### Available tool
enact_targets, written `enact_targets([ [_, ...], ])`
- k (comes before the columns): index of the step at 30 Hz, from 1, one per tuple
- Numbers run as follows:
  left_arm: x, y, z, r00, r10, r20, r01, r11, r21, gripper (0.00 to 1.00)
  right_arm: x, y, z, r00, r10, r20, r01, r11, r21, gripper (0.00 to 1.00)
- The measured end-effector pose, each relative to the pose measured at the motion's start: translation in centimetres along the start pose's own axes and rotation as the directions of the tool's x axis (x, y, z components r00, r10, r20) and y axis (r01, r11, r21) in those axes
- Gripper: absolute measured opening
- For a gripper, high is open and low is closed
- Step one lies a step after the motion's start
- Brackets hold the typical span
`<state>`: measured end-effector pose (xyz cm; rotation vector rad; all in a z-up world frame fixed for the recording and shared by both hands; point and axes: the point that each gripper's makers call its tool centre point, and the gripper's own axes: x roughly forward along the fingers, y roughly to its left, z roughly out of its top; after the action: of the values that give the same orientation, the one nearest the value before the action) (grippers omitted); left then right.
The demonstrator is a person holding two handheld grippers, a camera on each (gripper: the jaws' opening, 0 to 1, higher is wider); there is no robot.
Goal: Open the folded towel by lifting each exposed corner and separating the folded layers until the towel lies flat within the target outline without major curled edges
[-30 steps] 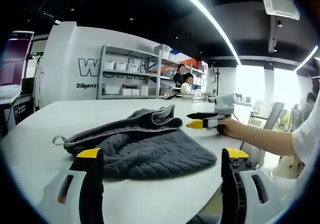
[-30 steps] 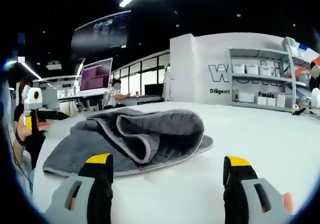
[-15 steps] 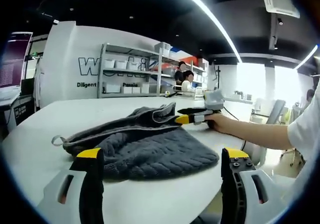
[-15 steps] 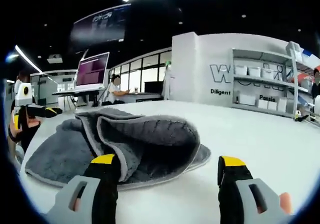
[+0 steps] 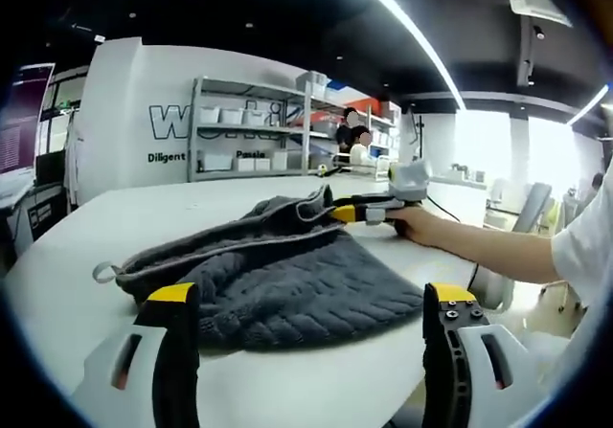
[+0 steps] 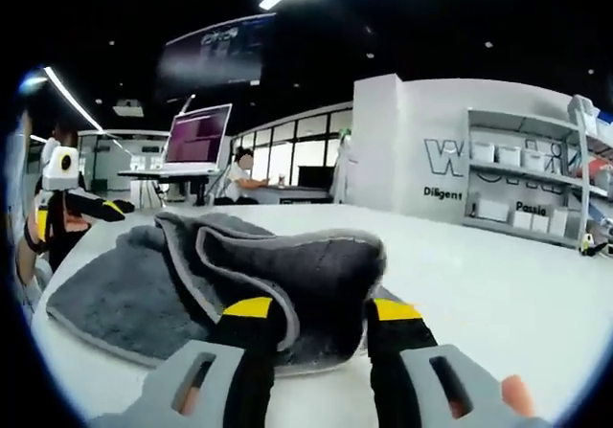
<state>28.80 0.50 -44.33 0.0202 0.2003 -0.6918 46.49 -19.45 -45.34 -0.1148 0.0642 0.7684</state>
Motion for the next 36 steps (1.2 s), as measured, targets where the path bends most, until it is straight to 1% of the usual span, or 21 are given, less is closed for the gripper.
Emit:
enact_targets([
  [1,0.1,0.0,0.1,1.0,-0.001,0.001,0.001,1.0,-0.002,0.96,0.0,0.1,0.1,1.0,0.007,0.004,-0.007,1.0,0.0,0.22],
  [3,0.2,0.0,0.2,1.0,0.002,0.004,-0.002,1.0,-0.004,0.96,-0.1,0.5,0.2,1.0,0.019,0.01,-0.019,1.0,-0.013,0.15],
  [5,0.4,0.0,0.4,1.0,0.007,0.006,-0.007,1.0,-0.004,0.96,-0.1,0.9,0.2,0.999,0.034,0.002,-0.034,0.999,-0.023,0.05],
  [6,0.4,0.0,0.4,1.0,0.008,0.007,-0.008,1.0,-0.004,0.96,-0.1,1.2,0.3,0.999,0.042,0.003,-0.042,0.999,-0.029,0.02],
  [10,0.4,-0.1,0.5,1.0,0.013,0.009,-0.013,1.0,-0.007,0.96,-0.4,1.5,0.6,0.999,0.037,0.006,-0.037,0.998,-0.059,0.01],
  [16,-0.1,0.4,0.4,1.0,0.027,0.005,-0.026,1.0,-0.012,0.96,-0.8,2.0,1.7,0.999,0.031,0.038,-0.028,0.997,-0.075,0.0],
  [20,-0.5,0.7,0.4,0.999,0.034,-0.005,-0.034,0.999,-0.012,0.96,-1.1,2.9,2.9,0.996,0.04,0.074,-0.034,0.996,-0.08,0.0],
  [23,-0.8,1.2,0.2,0.998,0.06,-0.022,-0.059,0.998,0.008,0.97,-1.4,3.3,3.7,0.994,0.045,0.097,-0.036,0.995,-0.093,0.0],
  [27,-1.4,1.8,0.1,0.995,0.087,-0.042,-0.086,0.996,0.02,0.97,-2.0,3.5,5.3,0.985,0.042,0.168,-0.033,0.998,-0.056,0.0],
  [30,-2.0,2.0,0.1,0.994,0.102,-0.049,-0.101,0.995,0.026,0.97,-2.2,3.6,5.8,0.983,0.045,0.176,-0.037,0.998,-0.049,0.0],
  [33,-2.3,2.1,0.0,0.992,0.113,-0.052,-0.111,0.993,0.034,0.97,-2.4,3.6,6.1,0.984,0.034,0.174,-0.025,0.998,-0.049,0.0],
  [36,-2.5,2.1,-0.1,0.992,0.117,-0.053,-0.116,0.993,0.033,0.97,-2.6,3.9,6.8,0.981,0.032,0.189,-0.027,0.999,-0.034,0.0],
])
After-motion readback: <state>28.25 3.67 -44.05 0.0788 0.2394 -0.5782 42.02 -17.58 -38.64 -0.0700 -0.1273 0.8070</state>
